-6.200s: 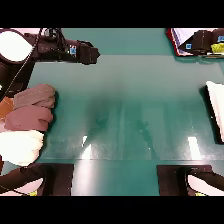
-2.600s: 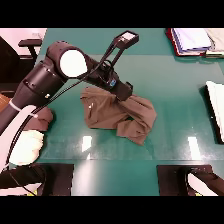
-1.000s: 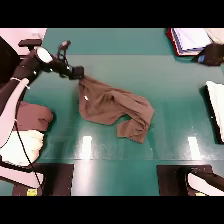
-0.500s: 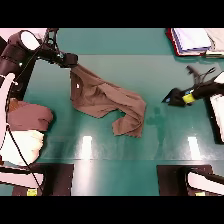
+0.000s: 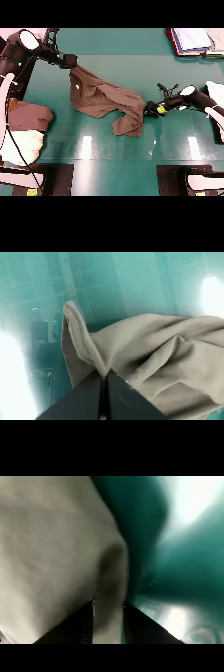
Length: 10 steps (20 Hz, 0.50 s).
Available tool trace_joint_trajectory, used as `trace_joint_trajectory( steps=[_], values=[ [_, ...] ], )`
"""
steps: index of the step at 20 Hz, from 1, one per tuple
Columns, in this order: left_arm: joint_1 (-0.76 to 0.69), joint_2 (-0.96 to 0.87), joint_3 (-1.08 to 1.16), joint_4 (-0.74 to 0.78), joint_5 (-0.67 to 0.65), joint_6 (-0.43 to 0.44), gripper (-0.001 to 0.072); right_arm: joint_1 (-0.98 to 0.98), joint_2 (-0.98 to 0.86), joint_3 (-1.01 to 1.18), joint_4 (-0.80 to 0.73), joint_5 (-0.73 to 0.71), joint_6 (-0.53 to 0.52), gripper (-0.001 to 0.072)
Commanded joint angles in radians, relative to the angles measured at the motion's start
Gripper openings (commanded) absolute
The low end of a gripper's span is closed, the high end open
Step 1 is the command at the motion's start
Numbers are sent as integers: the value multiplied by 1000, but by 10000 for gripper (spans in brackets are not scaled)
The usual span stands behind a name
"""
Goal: Fold the shirts.
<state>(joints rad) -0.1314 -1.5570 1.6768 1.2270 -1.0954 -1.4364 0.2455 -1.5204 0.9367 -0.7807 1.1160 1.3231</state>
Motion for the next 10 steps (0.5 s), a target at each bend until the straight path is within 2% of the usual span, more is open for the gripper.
trace_joint_trajectory(
  steps=[1,2,4,8,10],
  values=[
    [0,2,1,-4,-6,-3,26,32,-12,-6,2,-79,-5,52],
    [0,4,2,-10,-10,-3,26,32,-10,-4,2,-86,-5,15],
    [0,29,10,-10,-15,-3,25,19,29,27,-60,-84,-4,14],
    [0,190,68,25,-4,-2,26,-76,247,217,-360,27,80,14],
    [0,298,122,23,-4,-2,26,-136,370,343,-468,90,90,15]
  ],
)
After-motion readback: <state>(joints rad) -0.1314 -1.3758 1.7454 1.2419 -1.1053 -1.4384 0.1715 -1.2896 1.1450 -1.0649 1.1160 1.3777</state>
